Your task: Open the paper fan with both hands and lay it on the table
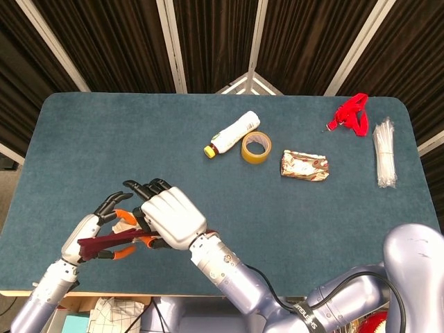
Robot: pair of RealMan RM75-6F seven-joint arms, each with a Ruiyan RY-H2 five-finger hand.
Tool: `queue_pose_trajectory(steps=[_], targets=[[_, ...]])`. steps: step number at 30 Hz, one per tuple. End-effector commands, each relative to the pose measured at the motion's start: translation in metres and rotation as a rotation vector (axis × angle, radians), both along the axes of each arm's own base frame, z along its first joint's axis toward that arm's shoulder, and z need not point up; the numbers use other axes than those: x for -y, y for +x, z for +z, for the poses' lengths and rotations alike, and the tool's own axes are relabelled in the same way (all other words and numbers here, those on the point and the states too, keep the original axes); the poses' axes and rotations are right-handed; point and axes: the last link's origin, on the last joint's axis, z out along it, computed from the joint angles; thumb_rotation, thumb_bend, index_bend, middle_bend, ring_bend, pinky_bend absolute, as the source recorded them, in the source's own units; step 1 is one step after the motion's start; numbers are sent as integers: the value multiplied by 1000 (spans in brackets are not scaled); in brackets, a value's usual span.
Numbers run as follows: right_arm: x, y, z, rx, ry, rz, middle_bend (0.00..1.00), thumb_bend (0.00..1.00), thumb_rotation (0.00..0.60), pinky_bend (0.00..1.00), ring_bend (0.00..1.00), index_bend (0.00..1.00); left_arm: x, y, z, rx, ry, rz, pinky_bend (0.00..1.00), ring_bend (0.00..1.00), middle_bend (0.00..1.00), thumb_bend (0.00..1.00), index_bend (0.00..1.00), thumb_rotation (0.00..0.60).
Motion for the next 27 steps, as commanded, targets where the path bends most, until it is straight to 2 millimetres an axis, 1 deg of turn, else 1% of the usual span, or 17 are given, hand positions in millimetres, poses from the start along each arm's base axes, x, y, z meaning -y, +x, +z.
queue_pose_trajectory(steps=[1,7,10,21,24,27], targets=[[1,-1,1,-8,-8,-1,141,464,600,192,240,767,0,-2,3,-5,-2,6,98,0,87,281,434,600],[6,-6,3,-11,-12,-25,141,463,600,192,241,768,3,-12,12,-19,-9,21,98,0,86,280,422,600],[8,-9,2,-19,-11,-32,141,464,600,192,240,768,1,-17,18,-22,-1,33,98,0,86,280,422,600],[16,-17,3,-29,-23,-50,141,464,600,192,241,771,2,-19,32,23,-54,22,98,0,85,280,421,600],[16,-19,3,-37,-23,-51,141,464,600,192,241,775,1,-19,34,32,-65,22,98,0,86,280,436,600],[16,-20,3,-37,-18,-49,141,465,600,192,241,794,-1,-19,35,36,-69,26,98,0,103,288,492,600]])
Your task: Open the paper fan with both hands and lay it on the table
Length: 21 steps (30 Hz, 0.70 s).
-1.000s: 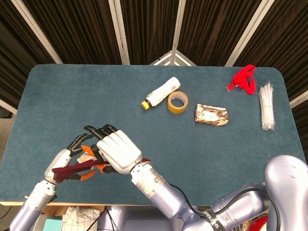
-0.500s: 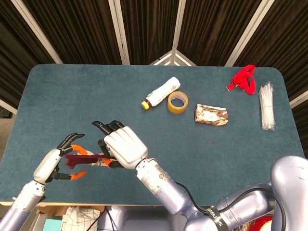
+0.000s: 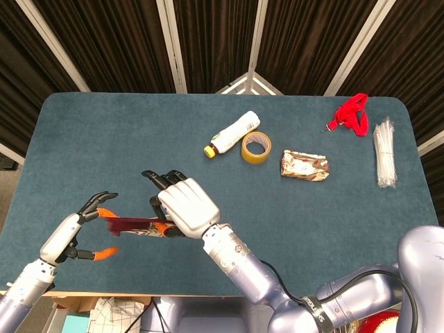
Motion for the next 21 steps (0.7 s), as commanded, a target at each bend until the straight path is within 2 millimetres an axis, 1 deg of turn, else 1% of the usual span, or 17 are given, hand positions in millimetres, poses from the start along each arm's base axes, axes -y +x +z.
queue_pose_trajectory(steps=[1,4,7,15,21], targets=[[0,-1,1,2,1,1,141,466,600,192,241,803,-2,0,1,0,0,5,98,0,124,309,528,600],[0,-2,1,-2,0,3,141,467,600,192,241,822,-4,2,1,19,11,16,98,0,183,386,624,600],[0,-3,1,-6,2,2,141,468,600,192,241,836,-5,2,2,47,27,38,98,0,204,428,677,600],[5,-15,4,-4,10,-26,141,468,600,192,241,838,-6,-1,2,46,29,60,98,0,213,431,695,600],[15,-35,12,-27,-20,-57,141,468,600,192,241,839,-8,-3,9,7,65,53,98,0,214,427,692,600]])
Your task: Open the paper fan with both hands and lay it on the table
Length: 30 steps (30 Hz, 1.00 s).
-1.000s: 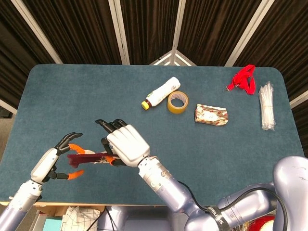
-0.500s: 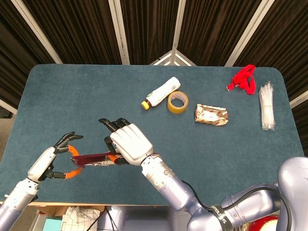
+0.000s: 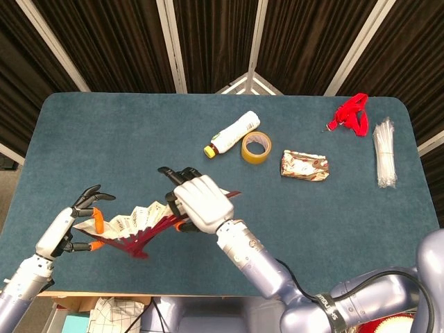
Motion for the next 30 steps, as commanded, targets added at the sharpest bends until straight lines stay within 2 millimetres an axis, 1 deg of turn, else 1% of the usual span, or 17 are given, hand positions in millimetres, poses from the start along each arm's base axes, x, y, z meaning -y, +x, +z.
queue_pose_trajectory(steps=[1,9,12,15,20,24,30], targets=[[6,-12,5,-10,-18,-15,141,468,600,192,241,839,0,1,5,-25,28,-11,98,0,214,427,691,600],[22,-40,20,-59,-93,-37,141,469,600,192,240,840,0,11,20,-85,129,-46,98,0,216,423,685,600],[26,-50,25,-75,-117,-37,141,468,600,192,241,840,0,19,26,-108,164,-70,98,0,217,422,680,600],[29,-57,27,-81,-127,-35,141,468,600,192,241,840,0,27,27,-130,197,-98,98,0,219,421,679,600],[32,-65,28,-81,-138,-29,141,468,600,192,241,840,-1,40,25,-154,237,-131,98,0,219,418,677,600],[36,-72,26,-81,-155,-31,141,468,600,192,241,842,-4,52,19,-148,248,-157,98,0,219,418,677,600],[45,-86,24,-75,-178,-59,141,468,600,192,241,844,-9,61,11,-187,272,-188,98,0,220,418,677,600]])
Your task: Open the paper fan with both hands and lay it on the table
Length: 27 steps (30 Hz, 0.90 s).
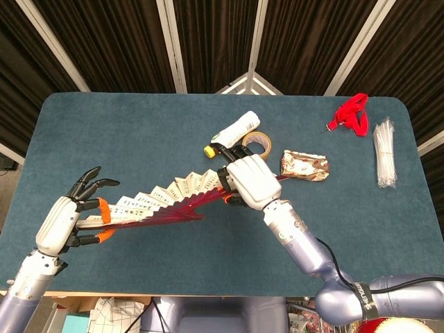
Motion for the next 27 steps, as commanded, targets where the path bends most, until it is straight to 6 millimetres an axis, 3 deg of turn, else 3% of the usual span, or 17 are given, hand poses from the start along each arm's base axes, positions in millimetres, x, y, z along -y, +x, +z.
queue_pose_trajectory(steps=[1,11,27], targets=[[4,-8,-1,3,-12,-16,141,468,600,192,241,844,-4,6,-4,-29,22,-18,98,0,220,418,677,600],[5,-26,3,27,18,-40,141,469,600,192,241,844,-13,15,-14,-133,96,-55,98,0,220,417,675,600],[-1,-29,8,55,84,-46,141,468,600,192,241,844,-23,24,-26,-234,194,-133,98,0,221,416,671,600]])
